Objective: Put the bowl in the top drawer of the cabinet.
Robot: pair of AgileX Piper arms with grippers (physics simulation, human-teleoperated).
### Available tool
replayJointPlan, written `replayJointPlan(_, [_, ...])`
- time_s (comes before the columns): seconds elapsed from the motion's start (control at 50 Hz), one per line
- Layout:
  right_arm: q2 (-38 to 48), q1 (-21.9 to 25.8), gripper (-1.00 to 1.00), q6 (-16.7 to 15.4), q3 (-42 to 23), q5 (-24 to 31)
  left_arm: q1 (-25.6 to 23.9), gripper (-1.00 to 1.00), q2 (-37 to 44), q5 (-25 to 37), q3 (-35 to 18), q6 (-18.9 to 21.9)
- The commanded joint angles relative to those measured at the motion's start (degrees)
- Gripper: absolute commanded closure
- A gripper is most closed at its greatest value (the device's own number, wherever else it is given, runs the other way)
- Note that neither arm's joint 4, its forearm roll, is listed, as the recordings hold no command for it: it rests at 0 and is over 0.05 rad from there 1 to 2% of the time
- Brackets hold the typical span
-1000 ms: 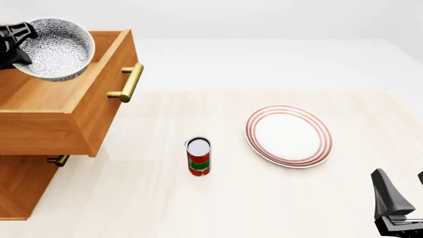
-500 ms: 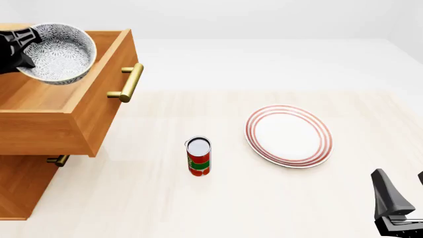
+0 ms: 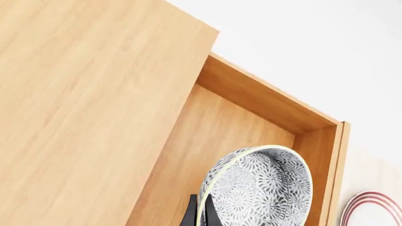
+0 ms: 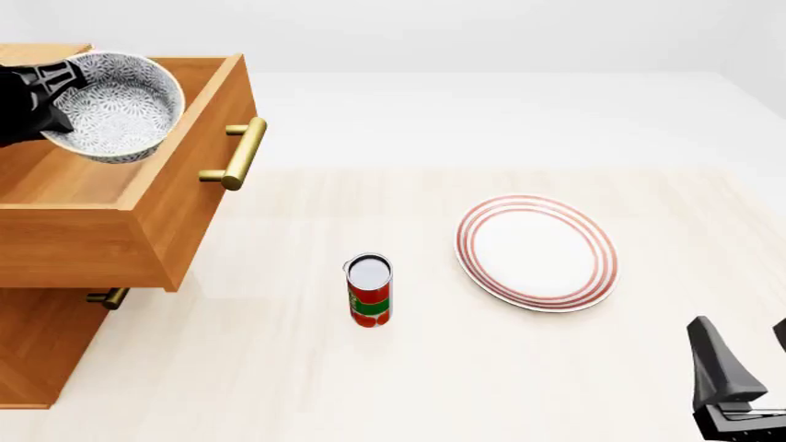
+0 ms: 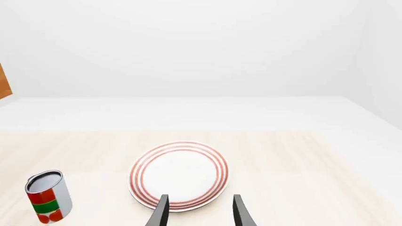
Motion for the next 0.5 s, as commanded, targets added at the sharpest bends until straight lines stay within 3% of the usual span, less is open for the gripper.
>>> replayJointPlan(0.02, [0.1,0.0,-1.0,0.0,0.1,-0.2,0.1,1.0,0.4,-0.8,0.4,0.3])
replayJointPlan(0.5, [-0.2,0.0,-1.0,0.0,0.0,0.3,0.5,1.0,0.5,-1.7,1.6,0.4])
